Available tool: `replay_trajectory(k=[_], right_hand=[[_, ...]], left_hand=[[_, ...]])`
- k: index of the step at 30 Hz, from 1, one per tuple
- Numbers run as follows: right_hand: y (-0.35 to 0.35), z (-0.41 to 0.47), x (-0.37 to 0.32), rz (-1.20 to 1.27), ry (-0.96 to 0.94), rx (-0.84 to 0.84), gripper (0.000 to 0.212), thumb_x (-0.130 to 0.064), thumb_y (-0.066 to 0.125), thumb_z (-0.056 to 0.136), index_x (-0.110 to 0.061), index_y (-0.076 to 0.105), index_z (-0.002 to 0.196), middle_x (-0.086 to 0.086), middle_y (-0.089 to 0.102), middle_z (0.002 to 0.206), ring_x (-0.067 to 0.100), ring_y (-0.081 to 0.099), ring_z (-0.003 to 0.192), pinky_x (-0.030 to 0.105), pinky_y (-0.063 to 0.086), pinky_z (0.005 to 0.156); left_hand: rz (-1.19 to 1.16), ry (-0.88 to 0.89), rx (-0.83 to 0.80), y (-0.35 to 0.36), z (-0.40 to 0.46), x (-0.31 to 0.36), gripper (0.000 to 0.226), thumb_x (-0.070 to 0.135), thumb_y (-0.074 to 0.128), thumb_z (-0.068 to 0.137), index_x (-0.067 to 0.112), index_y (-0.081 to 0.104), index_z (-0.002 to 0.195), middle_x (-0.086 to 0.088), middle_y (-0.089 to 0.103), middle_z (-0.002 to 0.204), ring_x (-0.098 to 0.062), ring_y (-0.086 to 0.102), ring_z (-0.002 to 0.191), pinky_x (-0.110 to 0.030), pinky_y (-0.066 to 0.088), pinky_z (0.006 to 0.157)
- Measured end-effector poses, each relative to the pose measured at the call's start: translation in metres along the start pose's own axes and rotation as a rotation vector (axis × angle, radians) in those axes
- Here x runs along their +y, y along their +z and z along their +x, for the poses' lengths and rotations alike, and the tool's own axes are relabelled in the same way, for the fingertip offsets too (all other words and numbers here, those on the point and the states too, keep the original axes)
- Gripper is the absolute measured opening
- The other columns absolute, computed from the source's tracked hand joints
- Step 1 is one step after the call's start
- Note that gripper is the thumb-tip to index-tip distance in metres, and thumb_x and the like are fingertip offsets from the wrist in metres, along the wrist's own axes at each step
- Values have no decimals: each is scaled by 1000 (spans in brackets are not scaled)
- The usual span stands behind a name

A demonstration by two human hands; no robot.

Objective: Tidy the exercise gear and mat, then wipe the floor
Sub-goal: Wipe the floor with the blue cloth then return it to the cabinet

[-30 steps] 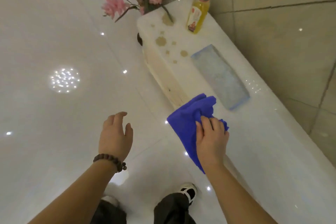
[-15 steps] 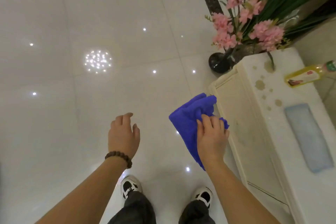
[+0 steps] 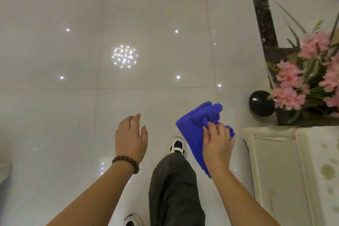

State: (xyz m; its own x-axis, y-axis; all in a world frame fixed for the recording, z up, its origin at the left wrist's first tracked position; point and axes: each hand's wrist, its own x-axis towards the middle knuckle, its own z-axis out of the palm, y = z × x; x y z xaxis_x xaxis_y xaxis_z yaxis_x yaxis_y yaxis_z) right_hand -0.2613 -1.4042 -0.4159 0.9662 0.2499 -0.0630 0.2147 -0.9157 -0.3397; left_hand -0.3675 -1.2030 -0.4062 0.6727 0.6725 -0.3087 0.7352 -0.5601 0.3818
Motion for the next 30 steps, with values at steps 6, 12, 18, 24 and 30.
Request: replay_trajectory(k=[6,12,18,24,30], right_hand=[[77,109,15,-131,-69,-118,17,-22,59,91,-14,62,106,5,62,93,26,58,90,45,44,84],[204,210,32,-179,-222,0,28,-30,42,95,-12,63,98,8,58,84,30,55,81,45,43,75],[353,279,51,-286,-343,-66,34,-38,44,93,-15,62,111,12,59,101,34,52,93,46,39,77],[419,299,74,-343,-358,-206,70,-68,27,86,-34,25,148,8,18,157,32,13,144,64,11,109],[459,298,64,-422,-574,-230,79,-82,21,80,-46,9,149,2,-1,161,32,0,147,73,5,106]], left_hand=[[79,-30,-87,49,117,27,50,32,40,100,16,35,147,-10,39,148,-25,32,138,-42,29,113],[133,31,-87,152,229,-9,55,34,37,100,15,26,150,-11,26,156,-28,21,144,-44,24,115],[287,71,-116,269,326,-87,64,42,30,101,19,2,154,-7,2,162,-26,3,148,-42,9,118],[301,86,-90,331,380,-128,73,51,23,98,15,-10,152,-11,-11,161,-27,-10,148,-45,3,120],[319,11,-44,371,391,-138,87,67,0,85,9,-22,147,-17,-21,157,-30,-23,144,-52,-8,118]])
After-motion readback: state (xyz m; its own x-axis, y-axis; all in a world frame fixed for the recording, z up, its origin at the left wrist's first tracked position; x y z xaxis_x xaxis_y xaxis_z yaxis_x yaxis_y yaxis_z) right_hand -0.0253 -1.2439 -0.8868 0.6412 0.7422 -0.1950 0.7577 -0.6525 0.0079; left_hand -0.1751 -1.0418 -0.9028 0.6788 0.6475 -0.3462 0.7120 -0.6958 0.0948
